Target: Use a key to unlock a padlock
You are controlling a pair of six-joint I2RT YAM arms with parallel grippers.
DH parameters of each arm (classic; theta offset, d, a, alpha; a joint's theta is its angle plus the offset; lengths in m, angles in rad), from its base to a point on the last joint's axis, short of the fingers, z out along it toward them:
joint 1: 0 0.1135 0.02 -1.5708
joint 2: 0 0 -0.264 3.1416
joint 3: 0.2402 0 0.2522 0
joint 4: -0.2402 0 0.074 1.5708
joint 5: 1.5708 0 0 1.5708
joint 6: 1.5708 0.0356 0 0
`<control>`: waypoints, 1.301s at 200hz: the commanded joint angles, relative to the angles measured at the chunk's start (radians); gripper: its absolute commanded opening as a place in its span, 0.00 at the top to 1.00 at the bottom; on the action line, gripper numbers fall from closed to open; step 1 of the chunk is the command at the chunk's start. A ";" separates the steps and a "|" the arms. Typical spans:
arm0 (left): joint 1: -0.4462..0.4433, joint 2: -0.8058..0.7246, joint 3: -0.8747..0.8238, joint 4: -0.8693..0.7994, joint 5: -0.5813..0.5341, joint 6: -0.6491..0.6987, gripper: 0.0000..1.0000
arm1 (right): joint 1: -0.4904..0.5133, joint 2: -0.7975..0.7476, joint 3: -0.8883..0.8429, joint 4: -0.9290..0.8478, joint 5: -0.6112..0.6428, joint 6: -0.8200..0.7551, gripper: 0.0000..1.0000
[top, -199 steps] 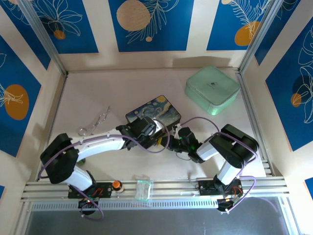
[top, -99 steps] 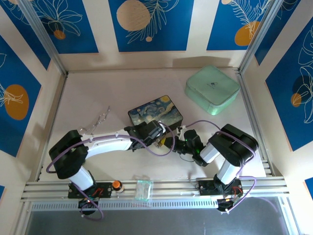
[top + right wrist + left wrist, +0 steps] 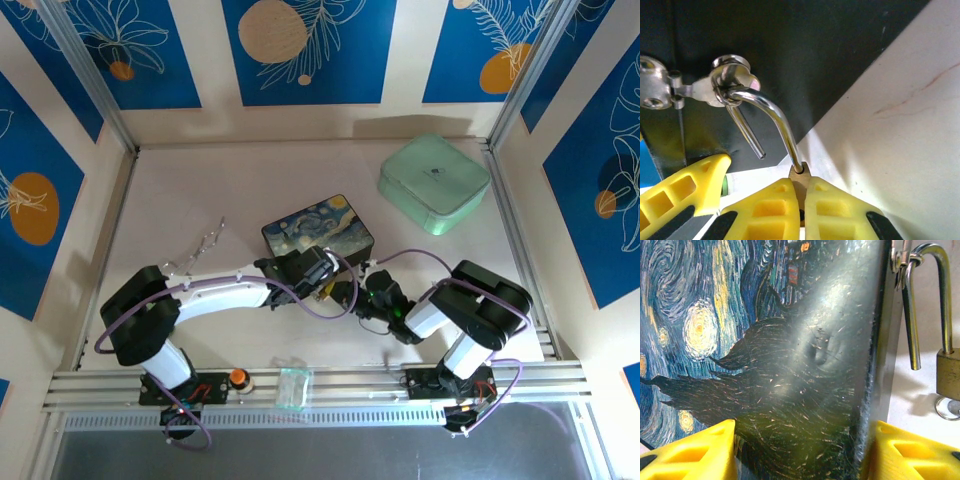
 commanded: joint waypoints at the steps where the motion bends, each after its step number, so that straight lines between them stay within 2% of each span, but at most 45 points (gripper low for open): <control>1: 0.010 0.064 -0.023 -0.072 0.050 -0.045 0.55 | 0.004 0.050 -0.051 0.106 0.000 0.021 0.94; 23: 0.010 0.071 -0.025 -0.078 0.068 -0.050 0.55 | -0.007 0.161 -0.064 0.247 -0.007 0.104 0.95; 36: 0.010 0.070 -0.028 -0.084 0.081 -0.056 0.62 | -0.007 0.265 -0.052 0.370 -0.017 0.173 0.95; 51: 0.008 0.064 -0.032 -0.089 0.089 -0.061 0.63 | 0.007 0.315 -0.017 0.373 -0.010 0.235 0.96; 75: 0.008 0.048 -0.046 -0.094 0.091 -0.062 0.63 | 0.029 0.288 -0.011 0.371 0.051 0.224 0.96; 95: 0.007 0.046 -0.048 -0.097 0.099 -0.056 0.63 | 0.002 0.315 0.004 0.372 0.037 0.292 0.96; 118: 0.007 0.055 -0.038 -0.110 0.098 -0.056 0.63 | 0.012 0.307 0.015 0.373 0.080 0.318 0.96; 147: 0.006 0.059 -0.022 -0.147 0.118 -0.057 0.64 | 0.001 0.280 -0.005 0.374 0.135 0.424 0.98; 260: -0.008 0.085 -0.007 -0.195 0.106 -0.045 0.65 | -0.063 0.151 -0.001 0.372 0.118 0.416 0.98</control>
